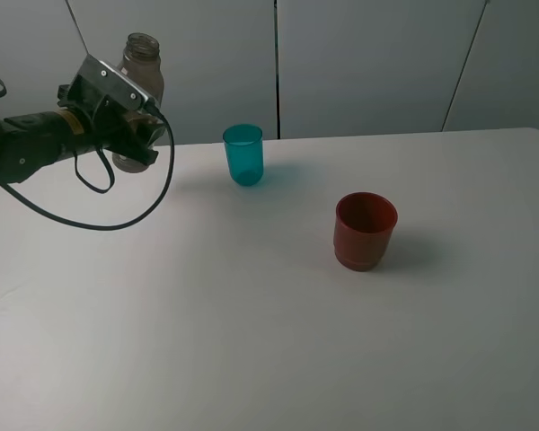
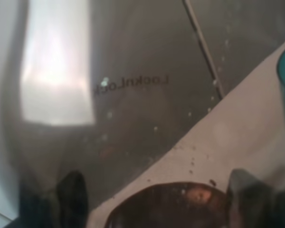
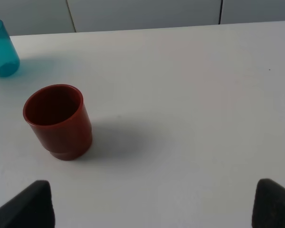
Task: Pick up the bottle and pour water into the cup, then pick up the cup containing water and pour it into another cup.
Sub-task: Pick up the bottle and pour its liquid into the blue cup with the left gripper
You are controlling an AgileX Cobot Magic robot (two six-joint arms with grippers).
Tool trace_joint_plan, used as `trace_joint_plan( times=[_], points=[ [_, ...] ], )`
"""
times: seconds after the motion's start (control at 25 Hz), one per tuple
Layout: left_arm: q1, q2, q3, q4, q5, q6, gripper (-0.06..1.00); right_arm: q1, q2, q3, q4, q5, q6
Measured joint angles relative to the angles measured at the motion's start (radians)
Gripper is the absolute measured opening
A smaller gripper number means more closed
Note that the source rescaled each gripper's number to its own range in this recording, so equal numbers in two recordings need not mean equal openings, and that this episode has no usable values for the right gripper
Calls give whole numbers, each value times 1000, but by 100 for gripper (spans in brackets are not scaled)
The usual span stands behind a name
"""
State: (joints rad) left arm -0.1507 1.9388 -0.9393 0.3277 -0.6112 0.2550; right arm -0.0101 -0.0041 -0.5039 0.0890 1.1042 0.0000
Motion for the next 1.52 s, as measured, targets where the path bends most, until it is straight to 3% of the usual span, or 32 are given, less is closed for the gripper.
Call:
trace_joint_plan(
  times=[0.24,0.6,1.52],
  points=[
    [-8,0,-45,-14,94,63,4,0,0,0,0,0,0],
    [-14,2,-57,-16,123,107,4,0,0,0,-29,0,-6],
    [-59,79,-239,1,424,329,3,0,0,0,-37,0,0]
  ],
)
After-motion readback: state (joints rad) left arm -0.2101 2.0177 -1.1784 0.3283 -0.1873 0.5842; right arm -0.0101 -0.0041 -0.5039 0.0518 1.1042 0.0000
